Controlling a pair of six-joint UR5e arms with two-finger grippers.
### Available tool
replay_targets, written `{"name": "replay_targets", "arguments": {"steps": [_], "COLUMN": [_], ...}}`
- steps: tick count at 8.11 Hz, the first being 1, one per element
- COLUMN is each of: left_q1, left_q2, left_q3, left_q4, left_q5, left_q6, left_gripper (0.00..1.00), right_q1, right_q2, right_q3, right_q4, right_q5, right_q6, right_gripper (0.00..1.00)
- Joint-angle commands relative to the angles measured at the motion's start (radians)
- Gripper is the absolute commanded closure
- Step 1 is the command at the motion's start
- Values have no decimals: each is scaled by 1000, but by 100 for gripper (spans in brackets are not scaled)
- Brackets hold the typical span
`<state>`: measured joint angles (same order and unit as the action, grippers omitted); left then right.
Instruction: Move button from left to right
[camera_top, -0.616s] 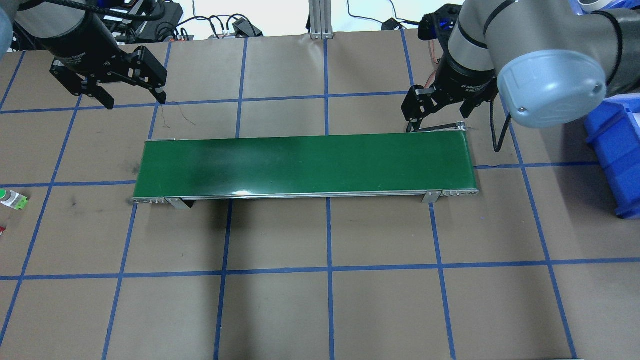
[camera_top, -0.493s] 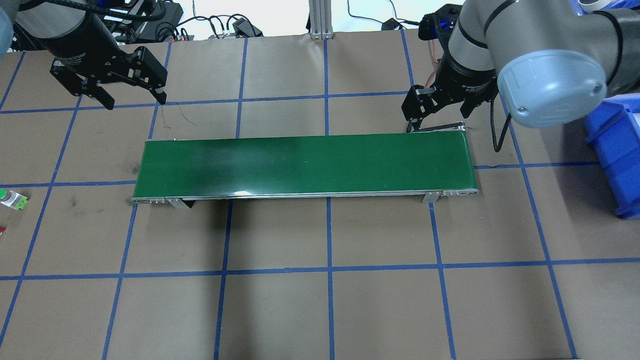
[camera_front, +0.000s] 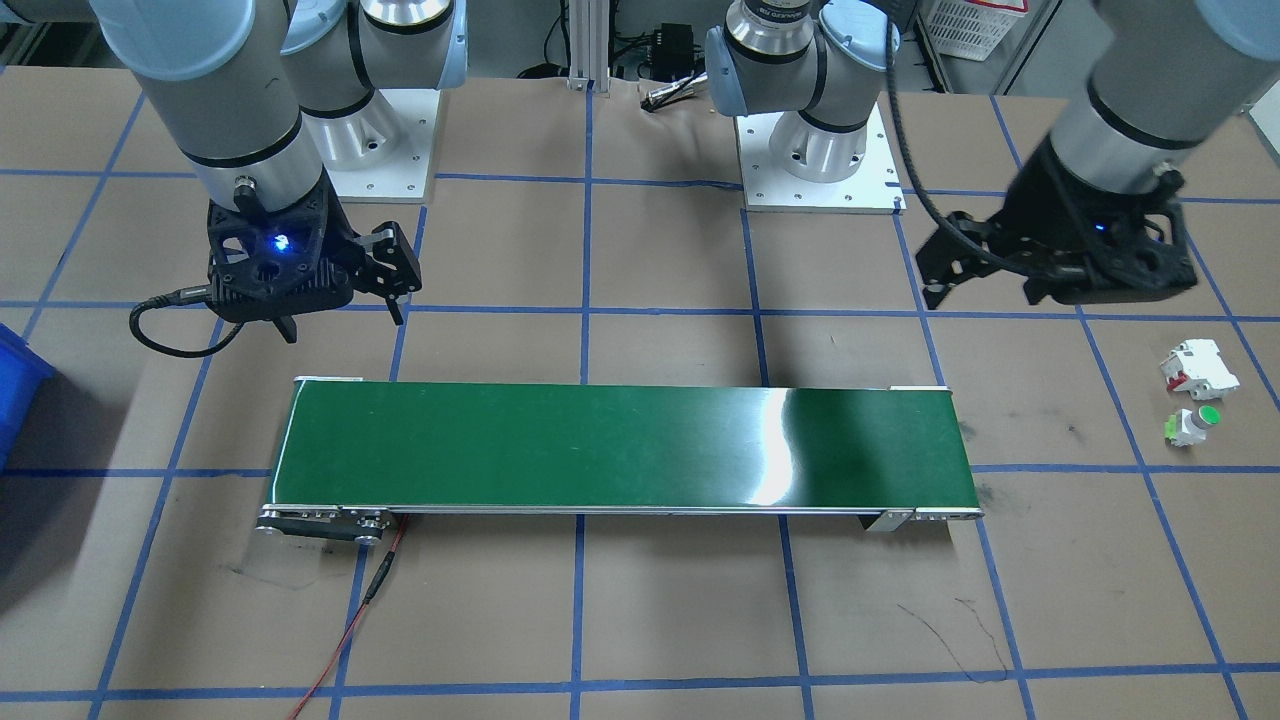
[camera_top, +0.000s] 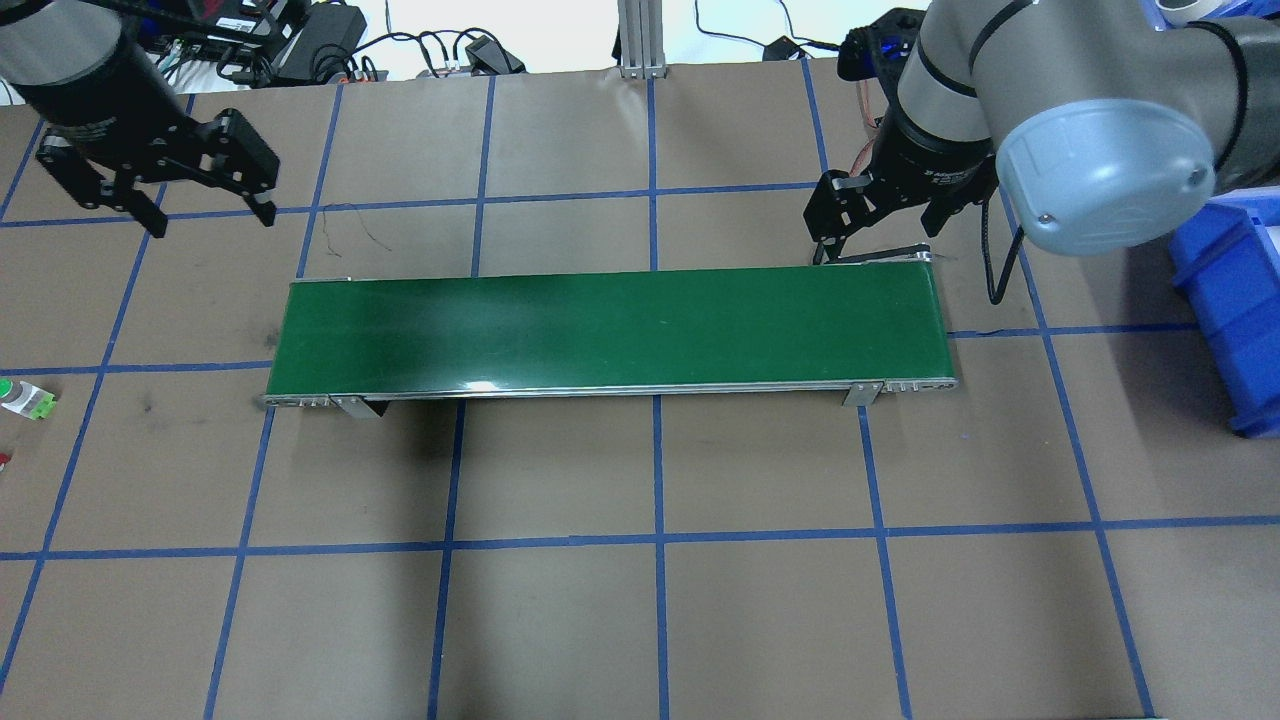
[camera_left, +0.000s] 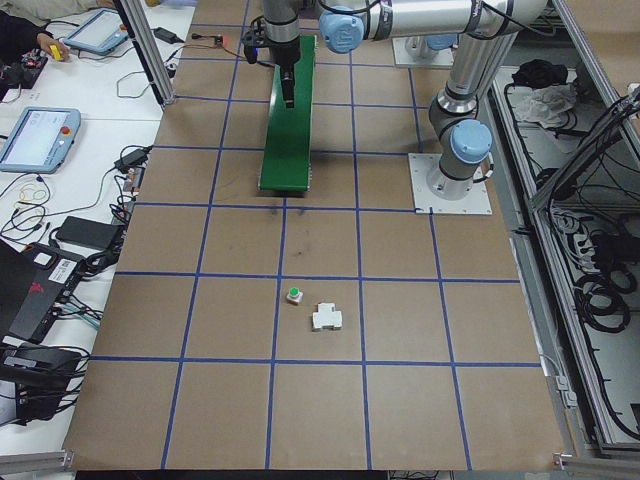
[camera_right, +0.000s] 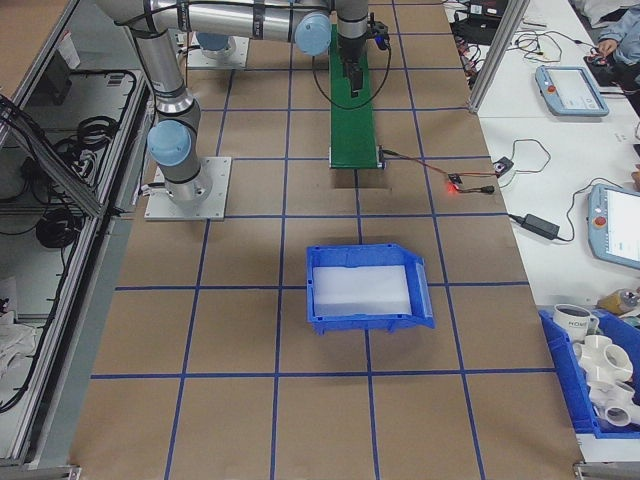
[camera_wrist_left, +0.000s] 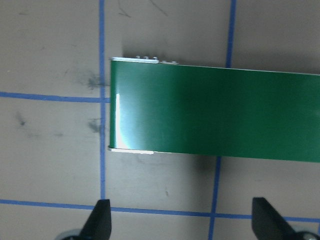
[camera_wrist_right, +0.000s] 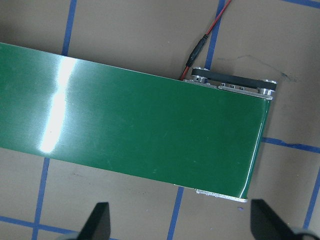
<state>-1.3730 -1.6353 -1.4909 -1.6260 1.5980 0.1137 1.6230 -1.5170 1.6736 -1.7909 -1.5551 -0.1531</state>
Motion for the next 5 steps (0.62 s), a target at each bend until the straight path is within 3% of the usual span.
{"name": "replay_targets", "arguments": {"steps": [1,2,5], "left_q1": [145,167,366], "left_q2": [-38,-56,-110], "left_q3": [9,8,1], "left_q4": [73,165,179], "left_q5": [37,45,50], "left_q6": [42,114,318], "left_gripper": [0,0,0], "right_q1": [0,-2,0], "right_q2": [0,0,0], "right_q3": [0,0,0], "right_q4": [1,1,1], "right_q5": [-2,-5,0], "right_q6": [-2,-9,-14], "right_gripper": [0,0,0]}}
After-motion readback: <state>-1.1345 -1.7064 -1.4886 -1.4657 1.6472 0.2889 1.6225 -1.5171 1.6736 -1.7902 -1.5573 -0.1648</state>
